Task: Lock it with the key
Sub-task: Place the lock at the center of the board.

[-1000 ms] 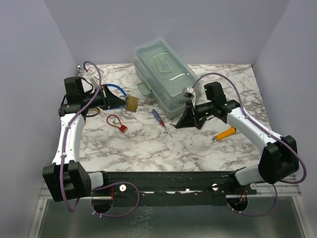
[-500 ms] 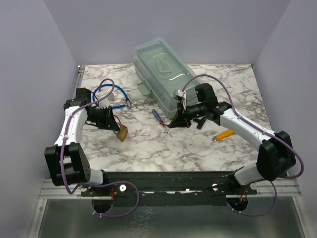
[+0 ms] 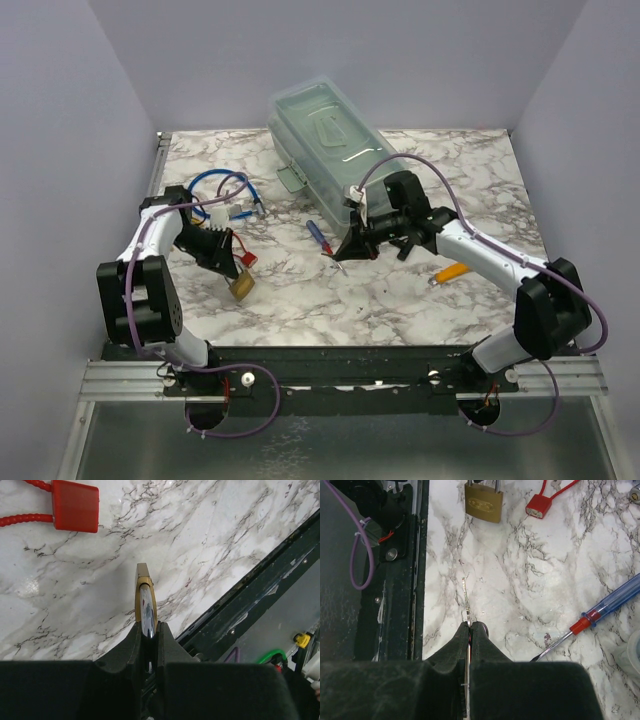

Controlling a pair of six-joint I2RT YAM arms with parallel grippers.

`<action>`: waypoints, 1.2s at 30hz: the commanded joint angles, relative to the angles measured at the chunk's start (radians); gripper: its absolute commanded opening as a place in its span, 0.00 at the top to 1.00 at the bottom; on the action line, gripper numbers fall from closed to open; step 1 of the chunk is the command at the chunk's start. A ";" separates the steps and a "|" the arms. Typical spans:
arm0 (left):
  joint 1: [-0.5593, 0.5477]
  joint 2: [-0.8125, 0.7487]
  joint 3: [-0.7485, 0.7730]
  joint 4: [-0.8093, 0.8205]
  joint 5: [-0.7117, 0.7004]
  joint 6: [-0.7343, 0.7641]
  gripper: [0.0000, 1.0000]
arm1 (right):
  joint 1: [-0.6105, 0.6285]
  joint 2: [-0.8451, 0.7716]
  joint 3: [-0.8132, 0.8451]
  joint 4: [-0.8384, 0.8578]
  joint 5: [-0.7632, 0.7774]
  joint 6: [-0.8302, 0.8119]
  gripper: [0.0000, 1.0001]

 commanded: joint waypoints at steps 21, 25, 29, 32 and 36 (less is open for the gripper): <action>0.012 -0.103 -0.190 0.246 -0.124 -0.022 0.53 | 0.061 0.094 0.084 0.075 0.016 -0.012 1.00; 0.039 -0.117 -0.148 0.201 -0.085 -0.004 0.09 | 0.089 0.121 0.121 0.093 0.029 -0.002 1.00; 0.057 -0.130 -0.098 0.125 -0.046 0.024 0.01 | 0.124 0.162 0.173 0.113 0.046 0.008 1.00; 0.113 -0.141 -0.048 0.115 -0.008 0.001 0.01 | 0.154 0.199 0.206 0.137 0.076 0.015 1.00; 0.226 -0.119 0.087 0.159 0.057 -0.117 0.01 | 0.204 0.290 0.287 0.158 0.153 0.025 1.00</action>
